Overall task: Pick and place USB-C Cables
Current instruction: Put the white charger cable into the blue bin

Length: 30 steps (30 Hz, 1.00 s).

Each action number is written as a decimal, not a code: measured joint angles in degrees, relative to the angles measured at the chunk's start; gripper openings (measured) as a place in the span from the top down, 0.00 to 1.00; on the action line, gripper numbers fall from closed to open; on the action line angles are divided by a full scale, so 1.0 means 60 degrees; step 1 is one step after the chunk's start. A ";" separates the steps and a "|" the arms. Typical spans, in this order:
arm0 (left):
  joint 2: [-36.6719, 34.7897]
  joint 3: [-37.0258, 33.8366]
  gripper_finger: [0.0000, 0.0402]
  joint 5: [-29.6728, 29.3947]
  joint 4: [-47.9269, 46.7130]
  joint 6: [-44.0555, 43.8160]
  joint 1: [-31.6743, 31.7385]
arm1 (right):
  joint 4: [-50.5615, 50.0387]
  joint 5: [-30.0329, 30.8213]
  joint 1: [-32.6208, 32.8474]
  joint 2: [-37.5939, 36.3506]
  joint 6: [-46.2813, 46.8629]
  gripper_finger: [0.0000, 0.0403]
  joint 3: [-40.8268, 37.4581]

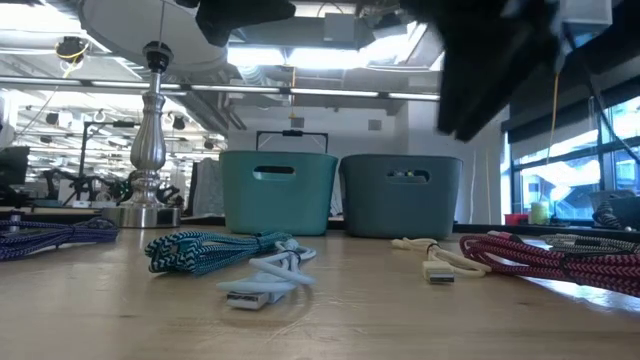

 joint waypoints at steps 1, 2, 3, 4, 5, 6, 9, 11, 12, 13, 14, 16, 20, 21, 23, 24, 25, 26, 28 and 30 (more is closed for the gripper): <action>0.0000 0.0000 0.44 0.0067 0.0002 -0.0146 -0.0029 | -0.0003 0.0006 -0.0172 0.0031 0.0198 0.56 0.0000; 0.0000 0.0000 0.44 0.0176 0.0000 -0.0270 -0.0071 | 0.0015 0.0051 -0.0317 0.0037 0.0375 0.56 0.0000; 0.0000 0.0000 0.44 0.0270 0.0000 -0.0369 -0.0129 | 0.0028 0.0124 -0.0444 0.0037 0.0608 0.56 0.0000; 0.0000 0.0000 0.44 0.0299 0.0000 -0.0452 -0.0189 | 0.0037 0.0174 -0.0573 0.0037 0.0799 0.56 0.0000; 0.0000 0.0000 0.44 0.0300 0.0000 -0.0535 -0.0265 | 0.0037 0.0216 -0.0695 0.0037 0.0944 0.56 0.0000; 0.0000 0.0000 0.44 0.0294 0.0000 -0.0559 -0.0336 | 0.0027 0.0219 -0.0806 0.0037 0.1122 0.56 0.0000; 0.0000 0.0000 0.44 0.0266 0.0001 -0.0575 -0.0528 | 0.0124 0.0201 -0.1072 0.0037 0.1431 0.56 0.0000; 0.0000 0.0000 0.44 0.0247 0.0004 -0.0577 -0.0642 | 0.0193 0.0101 -0.1198 0.0101 0.1656 0.56 -0.0009; 0.0000 0.0000 0.44 0.0254 0.0004 -0.0578 -0.0697 | 0.0409 0.0065 -0.1218 0.0143 0.1777 0.56 -0.0093; 0.0000 0.0000 0.44 0.0259 0.0004 -0.0580 -0.0752 | 0.0670 -0.0013 -0.1219 0.0166 0.1805 0.56 -0.0251; 0.0000 0.0000 0.44 0.0272 0.0004 -0.0597 -0.0798 | 0.1068 -0.0116 -0.1217 0.0168 0.1807 0.56 -0.0490; 0.0000 0.0000 0.44 0.0277 -0.0016 -0.0642 -0.0910 | 0.2505 -0.0329 -0.1216 0.0166 0.1840 0.56 -0.1153; 0.0000 0.0000 0.44 0.0252 -0.0158 -0.0678 -0.1093 | 0.4701 -0.1338 -0.1216 0.0168 0.2475 0.56 -0.2562; 0.0000 0.0000 0.44 0.0253 -0.0216 -0.0756 -0.1114 | 0.5258 -0.1618 -0.1216 0.0168 0.2576 0.56 -0.2873; 0.0000 0.0000 0.44 0.0236 -0.0304 -0.0826 -0.1191 | 0.5950 -0.1805 -0.1205 0.0168 0.2712 0.56 -0.3281; 0.0000 0.0000 0.44 0.0223 -0.0342 -0.0826 -0.1219 | 0.6099 -0.1848 -0.1206 0.0165 0.2789 0.56 -0.3357; 0.0000 0.0000 0.44 0.0220 -0.0361 -0.0828 -0.1241 | 0.6135 -0.1872 -0.1209 0.0165 0.2807 0.56 -0.3388; 0.0000 0.0000 0.44 0.0214 -0.0361 -0.0828 -0.1264 | 0.6102 -0.1884 -0.1209 0.0161 0.2796 0.56 -0.3395; 0.0000 0.0000 0.44 0.0207 -0.0357 -0.0883 -0.1276 | 0.5840 -0.1901 -0.1209 0.0157 0.2642 0.56 -0.3307; 0.0000 0.0000 0.44 0.0193 -0.0358 -0.1052 -0.1276 | 0.5498 -0.1944 -0.1253 0.0157 0.2235 0.56 -0.3088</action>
